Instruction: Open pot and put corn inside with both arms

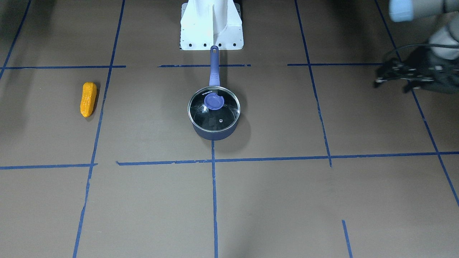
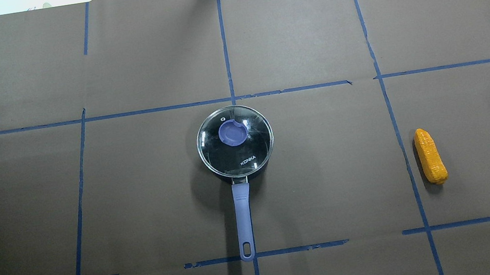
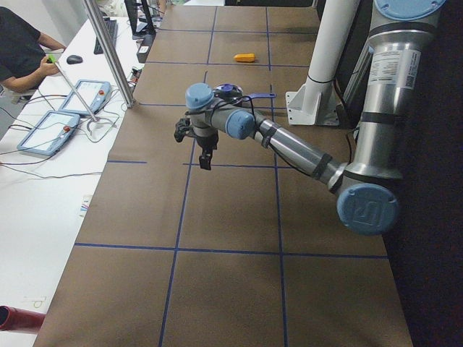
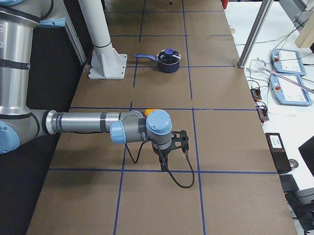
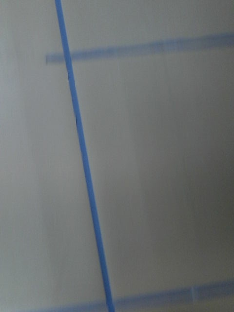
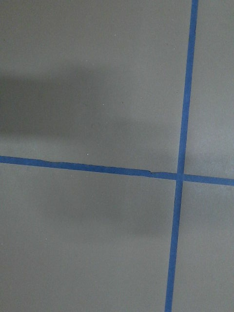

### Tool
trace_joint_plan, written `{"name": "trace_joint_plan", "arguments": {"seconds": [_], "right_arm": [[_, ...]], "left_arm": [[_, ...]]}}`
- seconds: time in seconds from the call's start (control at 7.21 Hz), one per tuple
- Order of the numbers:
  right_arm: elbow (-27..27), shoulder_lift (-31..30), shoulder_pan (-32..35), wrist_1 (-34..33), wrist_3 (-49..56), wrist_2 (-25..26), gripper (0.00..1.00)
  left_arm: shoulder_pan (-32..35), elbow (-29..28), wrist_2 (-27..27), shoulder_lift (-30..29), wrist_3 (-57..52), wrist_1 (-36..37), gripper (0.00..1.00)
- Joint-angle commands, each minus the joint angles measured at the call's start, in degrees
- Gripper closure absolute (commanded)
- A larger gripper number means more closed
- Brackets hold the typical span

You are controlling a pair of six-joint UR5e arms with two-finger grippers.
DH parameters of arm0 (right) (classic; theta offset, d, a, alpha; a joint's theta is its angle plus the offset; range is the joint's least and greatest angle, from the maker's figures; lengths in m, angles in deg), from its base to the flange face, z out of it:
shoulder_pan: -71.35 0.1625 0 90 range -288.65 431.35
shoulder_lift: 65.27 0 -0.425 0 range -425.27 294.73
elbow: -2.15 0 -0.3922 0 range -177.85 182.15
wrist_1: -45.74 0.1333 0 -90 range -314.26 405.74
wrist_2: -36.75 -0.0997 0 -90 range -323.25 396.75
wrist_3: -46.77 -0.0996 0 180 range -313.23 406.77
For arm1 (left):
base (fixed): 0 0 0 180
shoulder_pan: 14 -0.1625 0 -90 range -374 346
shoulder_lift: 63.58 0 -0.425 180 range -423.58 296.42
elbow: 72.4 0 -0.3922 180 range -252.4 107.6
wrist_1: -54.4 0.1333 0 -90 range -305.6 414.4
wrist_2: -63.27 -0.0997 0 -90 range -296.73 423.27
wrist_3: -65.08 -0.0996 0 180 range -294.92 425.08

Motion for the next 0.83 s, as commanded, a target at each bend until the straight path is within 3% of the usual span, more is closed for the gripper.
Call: {"name": "trace_joint_plan", "arguments": {"seconds": [0.0, 0.28, 0.42, 0.69], "right_arm": [[0.02, -0.23, 0.0, 0.09, 0.08, -1.15, 0.0], [0.2, -0.31, 0.0, 0.17, 0.08, -1.24, 0.0], [0.46, -0.31, 0.0, 0.17, 0.08, -1.24, 0.0], [0.38, -1.97, -0.18, 3.4, -0.18, -1.24, 0.0]], "left_arm": [[-14.68, 1.12, -6.71, -13.34, 24.46, 0.57, 0.0], [-27.45, -0.1, -19.29, -26.69, 35.23, 11.76, 0.0], [-29.85, -2.71, -22.82, -29.54, 35.44, 11.82, 0.0], [-32.25, -14.82, -27.16, -38.94, 35.01, 11.39, 0.0]]}}
